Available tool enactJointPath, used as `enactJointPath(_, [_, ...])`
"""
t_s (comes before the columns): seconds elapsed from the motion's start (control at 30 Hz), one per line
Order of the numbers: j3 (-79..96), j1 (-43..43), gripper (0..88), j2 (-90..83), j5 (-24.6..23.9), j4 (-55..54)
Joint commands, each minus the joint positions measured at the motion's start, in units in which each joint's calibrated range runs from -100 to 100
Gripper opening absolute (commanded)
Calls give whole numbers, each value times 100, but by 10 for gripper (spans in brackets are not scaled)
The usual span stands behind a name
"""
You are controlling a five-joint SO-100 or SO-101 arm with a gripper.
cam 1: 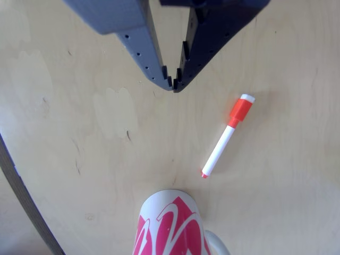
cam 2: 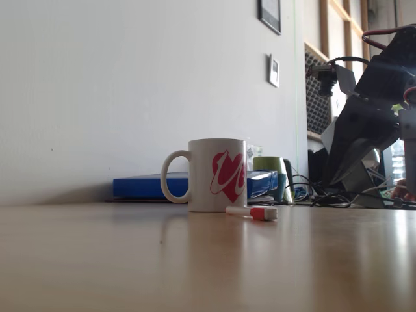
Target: Grab the pen and place it in the cup.
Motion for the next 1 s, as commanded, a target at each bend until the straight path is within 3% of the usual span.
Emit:
enactJointPath(0.0, [-42, 24, 11, -26, 25, -38])
enactJointPath(0.97, [-42, 32, 17, -18, 25, -64])
